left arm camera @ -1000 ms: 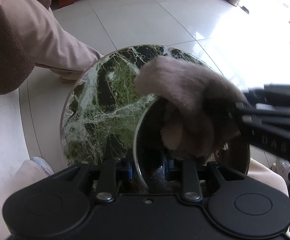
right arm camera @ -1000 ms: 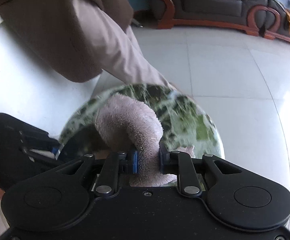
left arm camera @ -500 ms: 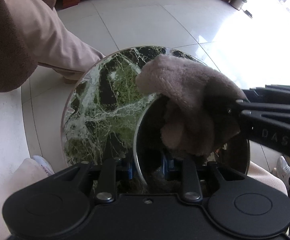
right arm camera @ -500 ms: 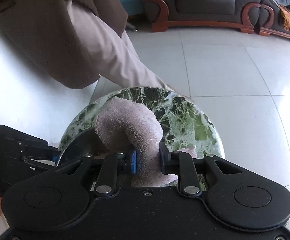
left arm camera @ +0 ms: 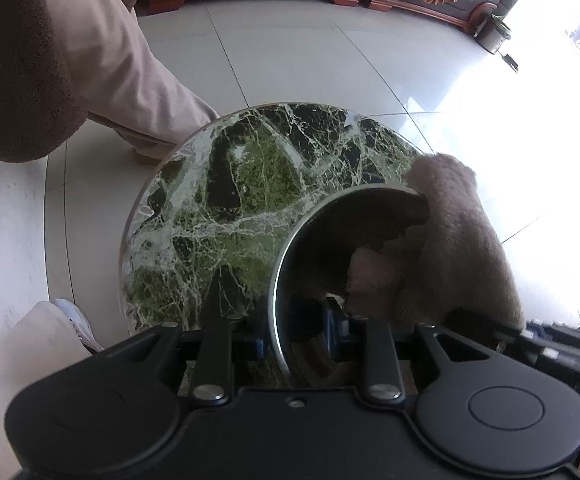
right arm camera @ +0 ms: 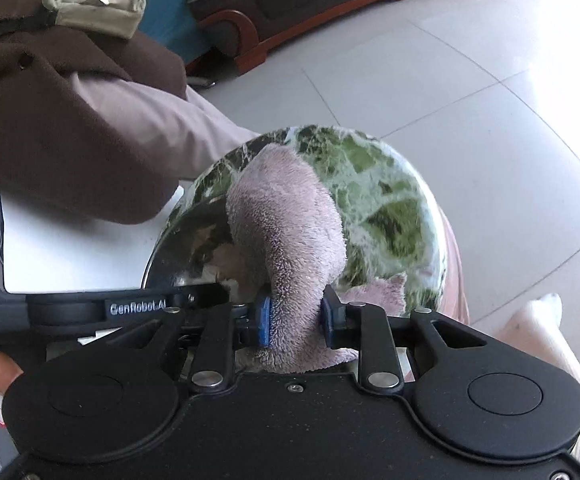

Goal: Clean bowl
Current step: 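Wipe towel along bowl rim with right gripper while left gripper holds rim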

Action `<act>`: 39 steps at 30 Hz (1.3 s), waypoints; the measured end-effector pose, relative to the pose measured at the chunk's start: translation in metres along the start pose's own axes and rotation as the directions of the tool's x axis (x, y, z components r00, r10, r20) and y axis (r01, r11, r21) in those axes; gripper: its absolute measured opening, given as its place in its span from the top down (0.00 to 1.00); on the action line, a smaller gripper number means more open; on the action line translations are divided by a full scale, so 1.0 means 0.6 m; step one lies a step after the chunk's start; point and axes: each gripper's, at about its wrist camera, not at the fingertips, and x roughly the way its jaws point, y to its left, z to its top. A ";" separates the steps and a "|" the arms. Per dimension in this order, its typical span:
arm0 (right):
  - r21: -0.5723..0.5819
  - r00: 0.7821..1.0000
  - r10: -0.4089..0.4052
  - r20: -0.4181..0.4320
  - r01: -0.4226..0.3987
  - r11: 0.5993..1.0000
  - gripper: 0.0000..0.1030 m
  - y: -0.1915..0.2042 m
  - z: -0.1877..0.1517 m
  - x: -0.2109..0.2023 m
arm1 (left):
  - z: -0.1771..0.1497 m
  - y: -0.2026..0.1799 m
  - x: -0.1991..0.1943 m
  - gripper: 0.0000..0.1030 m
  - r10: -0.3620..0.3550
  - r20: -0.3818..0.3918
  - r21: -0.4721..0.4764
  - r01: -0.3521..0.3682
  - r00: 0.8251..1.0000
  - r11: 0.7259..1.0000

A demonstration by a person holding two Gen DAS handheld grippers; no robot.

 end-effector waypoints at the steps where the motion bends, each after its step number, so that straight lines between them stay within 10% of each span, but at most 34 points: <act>1: 0.000 1.000 0.001 0.000 -0.001 1.000 0.76 -0.001 -0.001 -0.001 | 0.001 0.000 -0.002 0.76 0.001 -0.001 0.004 -0.001 1.000 1.000; 16: -0.182 1.000 -0.015 -0.019 0.011 0.983 0.76 0.014 0.028 0.013 | 0.012 0.018 -0.022 0.90 -0.012 -0.006 0.062 0.013 1.000 0.998; 27: -0.573 0.995 -0.003 -0.097 -0.053 0.818 0.76 0.071 0.080 0.054 | 0.019 0.022 -0.045 0.86 -0.028 -0.002 0.131 0.028 1.000 0.991; 39: -0.613 0.999 0.000 -0.052 -0.032 0.789 0.65 0.080 0.069 0.008 | 0.017 0.029 -0.005 0.84 -0.036 -0.049 0.105 0.041 0.998 0.994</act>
